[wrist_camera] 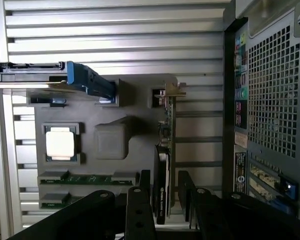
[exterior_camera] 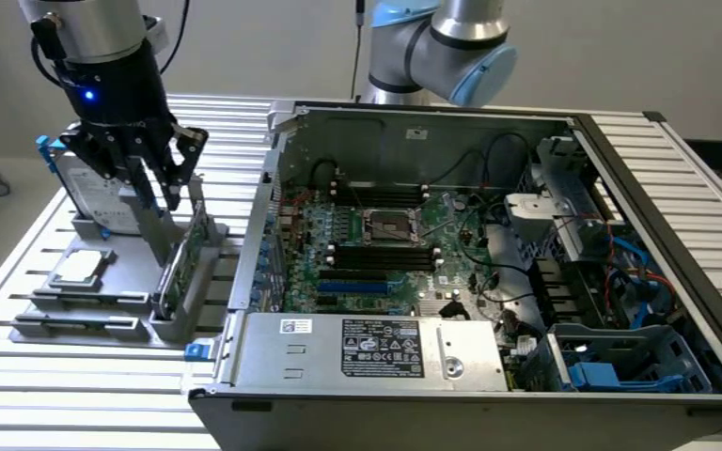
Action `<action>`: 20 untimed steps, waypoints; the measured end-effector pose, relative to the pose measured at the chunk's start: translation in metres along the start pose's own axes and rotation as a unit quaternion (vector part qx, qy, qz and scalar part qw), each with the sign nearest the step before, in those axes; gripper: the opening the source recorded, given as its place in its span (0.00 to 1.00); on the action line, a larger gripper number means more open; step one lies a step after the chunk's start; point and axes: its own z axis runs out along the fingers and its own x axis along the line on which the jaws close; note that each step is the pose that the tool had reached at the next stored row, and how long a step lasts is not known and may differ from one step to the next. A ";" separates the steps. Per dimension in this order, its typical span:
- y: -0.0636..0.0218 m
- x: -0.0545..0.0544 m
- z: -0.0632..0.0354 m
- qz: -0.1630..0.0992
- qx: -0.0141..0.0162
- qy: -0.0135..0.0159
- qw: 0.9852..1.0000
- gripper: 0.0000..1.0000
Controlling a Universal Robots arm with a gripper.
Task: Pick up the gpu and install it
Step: 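Pick up the gpu and move the gpu toward the slot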
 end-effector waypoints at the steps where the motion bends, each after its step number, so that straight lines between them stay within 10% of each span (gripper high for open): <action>1: -0.0010 0.000 0.0018 0.000 0.000 0.000 1.000 0.36; 20: -0.0201 -0.001 0.0362 0.000 0.000 0.000 1.000 0.36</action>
